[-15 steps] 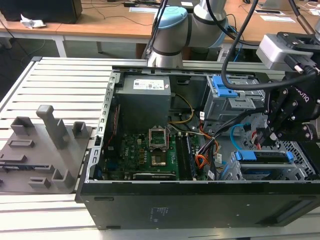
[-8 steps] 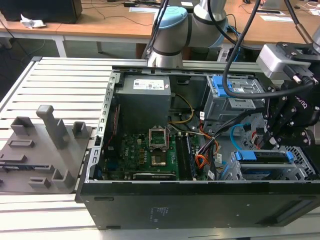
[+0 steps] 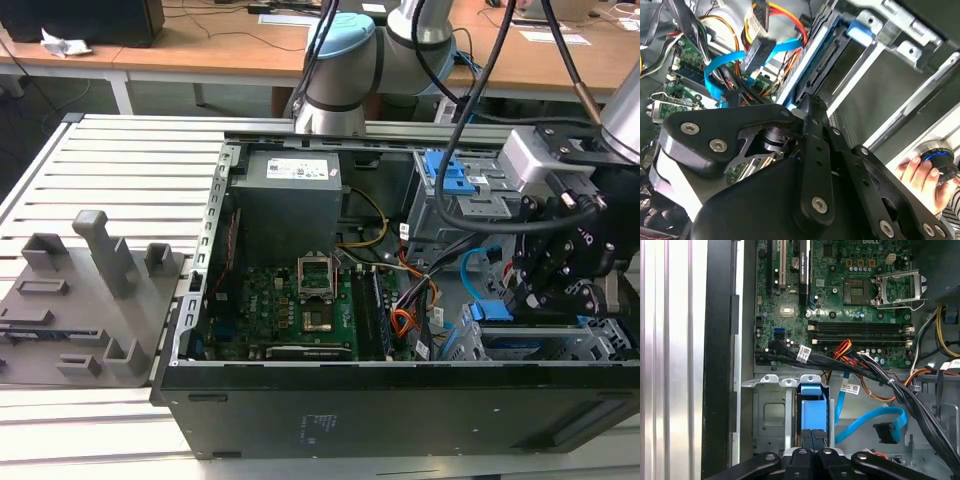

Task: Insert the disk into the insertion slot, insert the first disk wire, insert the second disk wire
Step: 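Insert the disk into the insertion slot, then insert the first disk wire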

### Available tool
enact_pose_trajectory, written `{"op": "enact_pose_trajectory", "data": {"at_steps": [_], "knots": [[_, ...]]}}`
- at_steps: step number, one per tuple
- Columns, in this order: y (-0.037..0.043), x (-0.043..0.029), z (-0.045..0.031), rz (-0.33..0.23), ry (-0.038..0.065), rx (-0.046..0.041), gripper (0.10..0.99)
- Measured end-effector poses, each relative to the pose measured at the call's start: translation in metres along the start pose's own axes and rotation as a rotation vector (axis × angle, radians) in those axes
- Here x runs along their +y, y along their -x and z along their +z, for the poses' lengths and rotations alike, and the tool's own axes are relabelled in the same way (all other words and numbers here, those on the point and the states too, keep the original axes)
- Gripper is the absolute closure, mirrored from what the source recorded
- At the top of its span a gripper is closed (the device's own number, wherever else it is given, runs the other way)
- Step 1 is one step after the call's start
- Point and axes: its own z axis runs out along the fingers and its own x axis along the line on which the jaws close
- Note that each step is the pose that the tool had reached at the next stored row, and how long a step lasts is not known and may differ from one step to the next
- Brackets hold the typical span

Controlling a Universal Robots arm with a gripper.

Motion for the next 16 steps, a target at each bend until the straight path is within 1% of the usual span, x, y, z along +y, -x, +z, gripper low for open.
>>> {"op": "enact_pose_trajectory", "data": {"at_steps": [1,2,10,16], "knots": [[0.0001,-0.0025,-0.0001,0.000,0.000,0.0001,0.980],[0.0002,-0.0034,-0.0002,0.000,0.000,0.0001,0.980],[0.0001,-0.0038,-0.0006,0.000,0.000,-0.0002,0.980],[0.0001,-0.0036,-0.0035,0.000,0.000,0.0001,0.980]]}}
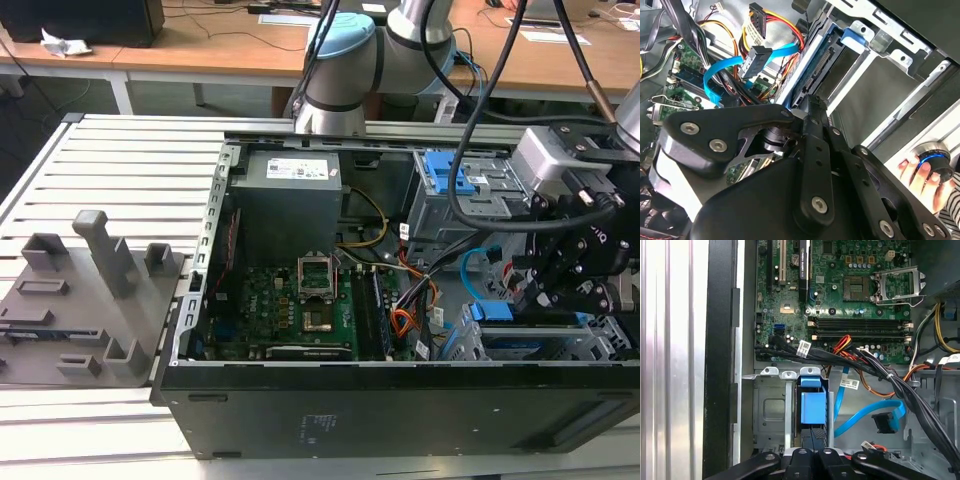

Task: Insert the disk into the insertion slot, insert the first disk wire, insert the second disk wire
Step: 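Insert the first disk wire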

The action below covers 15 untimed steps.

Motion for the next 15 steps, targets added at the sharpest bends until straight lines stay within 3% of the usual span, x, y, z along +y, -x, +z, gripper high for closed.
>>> {"op": "enact_pose_trajectory", "data": {"at_steps": [4,9,13,15], "knots": [[0.0000,0.0002,-0.0030,0.000,0.000,0.0000,0.980],[-0.0002,0.0008,-0.0137,0.000,0.000,-0.0001,0.980],[-0.0004,0.0027,-0.0457,0.000,0.000,0.0000,0.980],[-0.0004,0.0030,-0.0492,0.000,0.000,0.0000,0.980]]}}
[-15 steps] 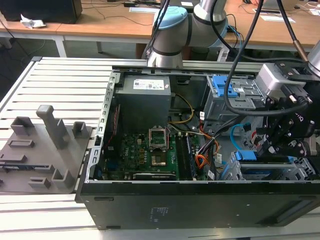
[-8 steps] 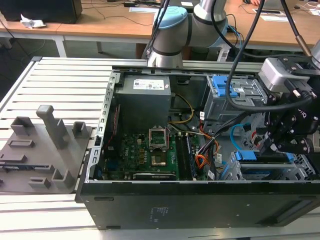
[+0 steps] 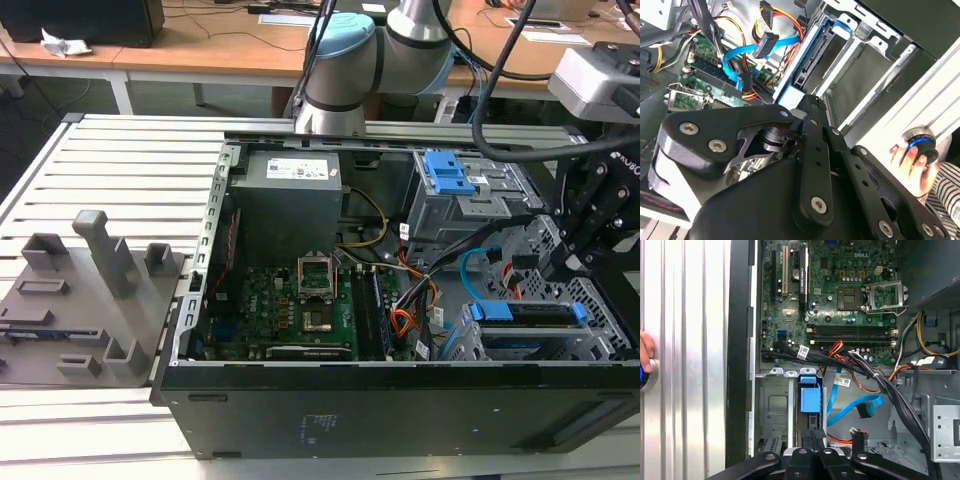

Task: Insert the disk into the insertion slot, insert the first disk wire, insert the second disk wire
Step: 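Insert the first disk wire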

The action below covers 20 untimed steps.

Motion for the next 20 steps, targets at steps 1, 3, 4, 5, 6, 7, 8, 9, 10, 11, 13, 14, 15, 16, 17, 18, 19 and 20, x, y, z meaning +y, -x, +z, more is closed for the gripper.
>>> {"op": "enact_pose_trajectory", "data": {"at_steps": [1,3,4,5,6,7,8,9,10,11,13,14,15,16,17,18,19,20], "knots": [[0.0000,0.0000,-0.0002,0.000,0.000,-0.0002,0.980],[0.0000,0.0000,-0.0003,0.000,0.000,-0.0002,0.980],[0.0000,0.0000,-0.0005,0.000,0.000,0.0001,0.980],[0.0000,0.0000,-0.0004,0.000,0.000,-0.0001,0.980],[0.0000,0.0000,-0.0006,0.000,0.000,0.0000,0.918],[0.0000,0.0000,-0.0007,0.000,0.000,0.0000,0.851],[0.0001,0.0000,-0.0008,0.000,0.000,0.0001,0.784],[0.0017,0.0001,-0.0008,0.000,0.000,0.0003,0.784],[0.0057,0.0000,-0.0008,0.000,0.000,0.0003,0.784],[0.0151,-0.0005,-0.0009,0.000,0.000,0.0014,0.784],[0.0226,-0.0011,-0.0009,0.000,0.000,0.0022,0.784],[0.0281,-0.0015,-0.0011,0.000,0.000,0.0028,0.784],[0.0366,-0.0023,-0.0012,0.000,0.000,0.0029,0.784],[0.0449,-0.0032,-0.0014,0.000,0.000,0.0034,0.784],[0.0486,-0.0038,-0.0013,0.000,0.000,0.0034,0.784],[0.0523,-0.0047,-0.0011,0.000,0.000,0.0036,0.784],[0.0551,-0.0058,-0.0006,0.000,0.001,0.0038,0.784],[0.0578,-0.0069,0.0000,0.000,0.002,0.0038,0.784]]}}
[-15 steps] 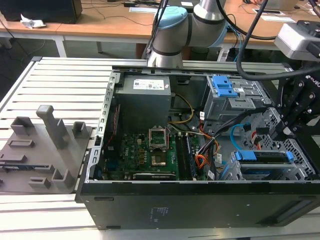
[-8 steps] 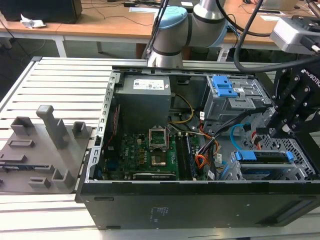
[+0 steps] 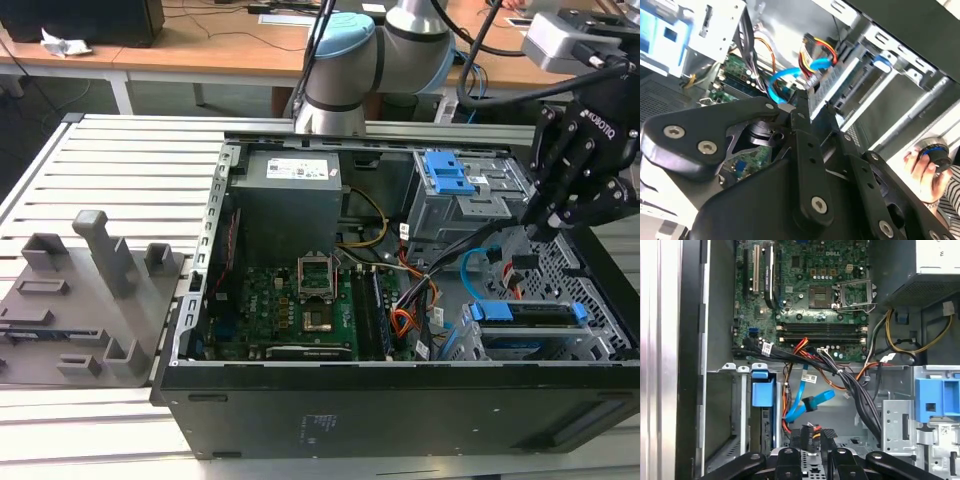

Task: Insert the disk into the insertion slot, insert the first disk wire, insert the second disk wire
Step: 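Insert the first disk wire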

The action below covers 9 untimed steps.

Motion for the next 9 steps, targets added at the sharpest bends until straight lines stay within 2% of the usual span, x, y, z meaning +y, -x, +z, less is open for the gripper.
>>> {"op": "enact_pose_trajectory", "data": {"at_steps": [2,5,6,8,9], "knots": [[0.0049,-0.0040,0.0038,0.000,0.003,0.0001,0.784],[0.0064,-0.0064,0.0104,0.002,0.004,0.0026,0.784],[0.0065,-0.0064,0.0110,0.005,0.004,0.0093,0.784],[0.0065,-0.0066,0.0126,0.019,0.003,0.0306,0.784],[0.0065,-0.0067,0.0140,0.037,0.004,0.0349,0.784]]}}
